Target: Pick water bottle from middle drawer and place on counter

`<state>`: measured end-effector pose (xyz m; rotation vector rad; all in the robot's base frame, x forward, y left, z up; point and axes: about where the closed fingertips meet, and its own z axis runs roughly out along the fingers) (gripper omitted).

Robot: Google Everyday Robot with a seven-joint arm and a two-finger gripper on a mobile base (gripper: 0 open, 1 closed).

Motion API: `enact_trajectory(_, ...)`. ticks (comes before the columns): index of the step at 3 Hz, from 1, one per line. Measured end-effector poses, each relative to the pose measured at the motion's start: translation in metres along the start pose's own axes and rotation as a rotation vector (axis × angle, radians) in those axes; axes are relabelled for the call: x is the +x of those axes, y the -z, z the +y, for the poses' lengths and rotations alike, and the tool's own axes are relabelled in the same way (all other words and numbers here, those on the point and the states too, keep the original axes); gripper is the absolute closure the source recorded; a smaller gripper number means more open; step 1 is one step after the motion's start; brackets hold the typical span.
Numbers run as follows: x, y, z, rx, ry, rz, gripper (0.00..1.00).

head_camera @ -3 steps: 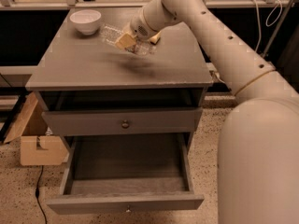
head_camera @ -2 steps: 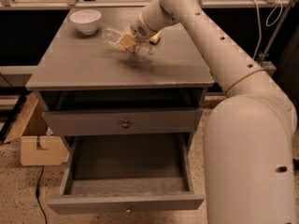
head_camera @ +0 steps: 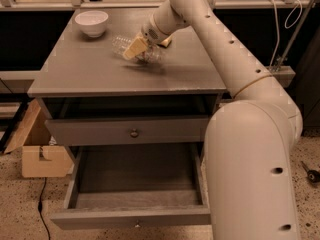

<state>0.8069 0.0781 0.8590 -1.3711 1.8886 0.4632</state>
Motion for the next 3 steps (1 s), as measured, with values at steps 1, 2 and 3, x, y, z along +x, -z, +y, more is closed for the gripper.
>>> enact_trajectory(1, -0.004, 0.006, -0.002, 0.006, 0.014, -0.007, 0.0)
enact_trajectory(2, -0.016, 0.031, -0.001, 0.055, 0.054, -0.049, 0.0)
enact_trajectory(3, -0.036, 0.081, 0.012, 0.15, 0.136, -0.109, 0.0)
